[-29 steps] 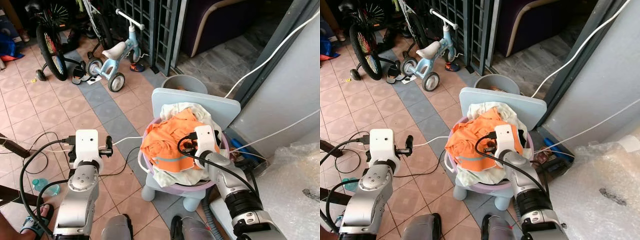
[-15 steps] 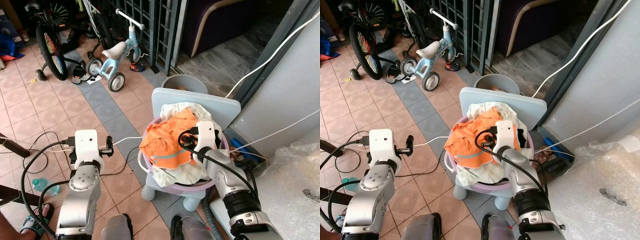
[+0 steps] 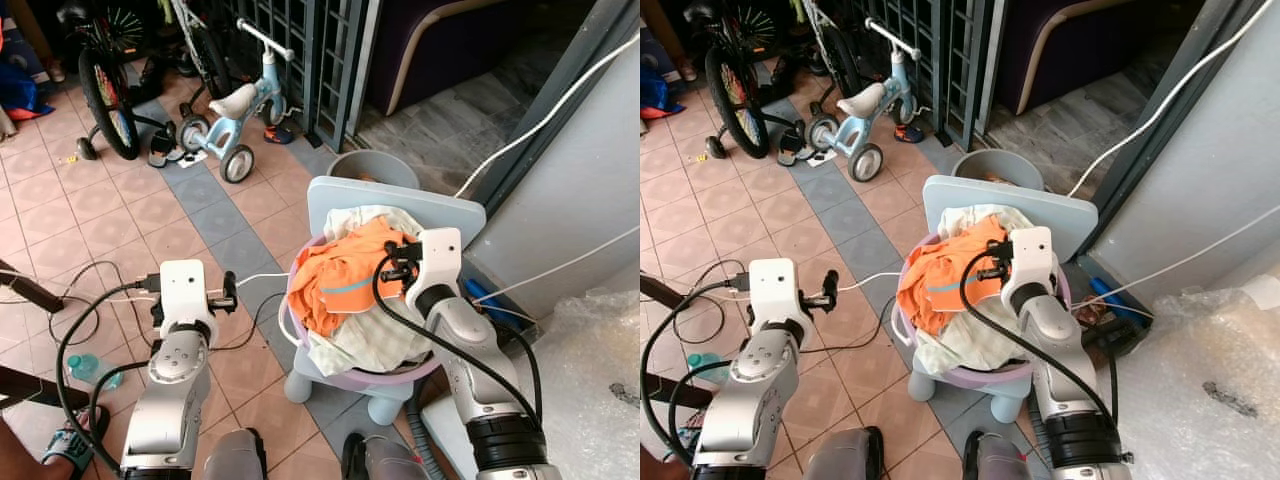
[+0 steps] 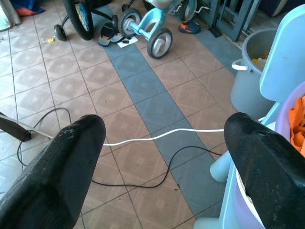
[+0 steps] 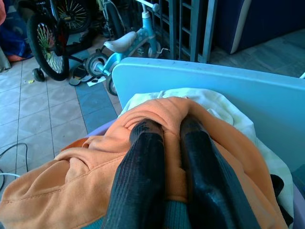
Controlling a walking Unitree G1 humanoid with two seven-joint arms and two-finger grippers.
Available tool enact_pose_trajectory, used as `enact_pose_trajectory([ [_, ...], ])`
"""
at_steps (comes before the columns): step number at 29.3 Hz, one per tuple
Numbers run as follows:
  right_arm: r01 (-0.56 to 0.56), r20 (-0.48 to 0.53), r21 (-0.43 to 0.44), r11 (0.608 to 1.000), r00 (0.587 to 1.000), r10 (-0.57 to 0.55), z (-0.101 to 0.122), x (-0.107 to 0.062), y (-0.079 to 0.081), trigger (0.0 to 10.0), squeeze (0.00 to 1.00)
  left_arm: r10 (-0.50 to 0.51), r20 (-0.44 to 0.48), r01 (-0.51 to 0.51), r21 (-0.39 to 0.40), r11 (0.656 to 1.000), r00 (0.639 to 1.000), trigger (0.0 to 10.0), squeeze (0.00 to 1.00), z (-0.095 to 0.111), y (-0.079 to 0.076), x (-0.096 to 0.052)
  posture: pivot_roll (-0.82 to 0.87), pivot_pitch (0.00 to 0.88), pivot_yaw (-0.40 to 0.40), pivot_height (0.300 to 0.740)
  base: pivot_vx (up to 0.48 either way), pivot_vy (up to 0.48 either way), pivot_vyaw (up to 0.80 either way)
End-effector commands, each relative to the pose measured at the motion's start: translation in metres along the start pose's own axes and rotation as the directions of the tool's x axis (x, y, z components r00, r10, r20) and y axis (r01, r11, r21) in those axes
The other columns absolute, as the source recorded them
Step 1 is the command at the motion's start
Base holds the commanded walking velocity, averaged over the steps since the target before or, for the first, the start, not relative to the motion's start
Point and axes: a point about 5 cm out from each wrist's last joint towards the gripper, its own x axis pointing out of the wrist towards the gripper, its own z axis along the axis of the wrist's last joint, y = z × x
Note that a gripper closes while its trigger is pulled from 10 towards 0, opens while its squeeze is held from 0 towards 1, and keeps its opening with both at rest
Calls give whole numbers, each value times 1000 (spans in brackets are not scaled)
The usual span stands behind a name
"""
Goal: Clothes washing
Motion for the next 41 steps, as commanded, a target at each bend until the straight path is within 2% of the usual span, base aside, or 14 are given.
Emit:
enact_pose_trajectory([
  [1, -7, 70, -4, 1000, 998, 7, 14, 0, 0, 10000, 0, -9, 13, 9, 4, 1000, 1000, 10000, 0, 1, -4, 0, 89, 58, -33, 740, 0, 0, 0],
  [2, 3, 78, 5, 1000, 997, -3, 17, 2, 0, 10000, 0, -40, -21, 39, -55, 998, 999, 10000, 0, 0, -9, -1, 92, 57, -35, 740, 0, 0, 0],
  [4, 17, 81, 16, 1000, 997, -19, 19, 5, 0, 10000, 0, -56, -16, 55, -75, 996, 998, 10000, 0, 1, -11, -1, 94, 56, -34, 740, 0, 0, -247],
  [6, 47, 103, 10, 999, 994, -48, 26, 10, -2, 10000, 0, -44, 7, 44, -45, 998, 999, 10000, 0, 4, -14, -1, 97, 56, -33, 740, 0, 0, -400],
  [10, 51, 126, 0, 999, 991, -50, 32, 13, -3, 10000, 0, -34, 44, 36, -43, 998, 998, 10000, 0, 9, -16, 0, 98, 58, -35, 740, 0, 0, 0],
  [19, 40, 130, -6, 999, 991, -39, 31, 13, -2, 10000, 0, -34, 44, 35, -31, 999, 998, 10000, 0, 9, -21, 3, 89, 65, -41, 740, 0, 0, 0],
  [41, 66, 148, -27, 997, 987, -61, 35, 21, -4, 10000, 0, -28, 64, 29, -22, 999, 998, 10000, 0, 13, -21, 8, 88, 55, -39, 740, -373, 0, 0],
])
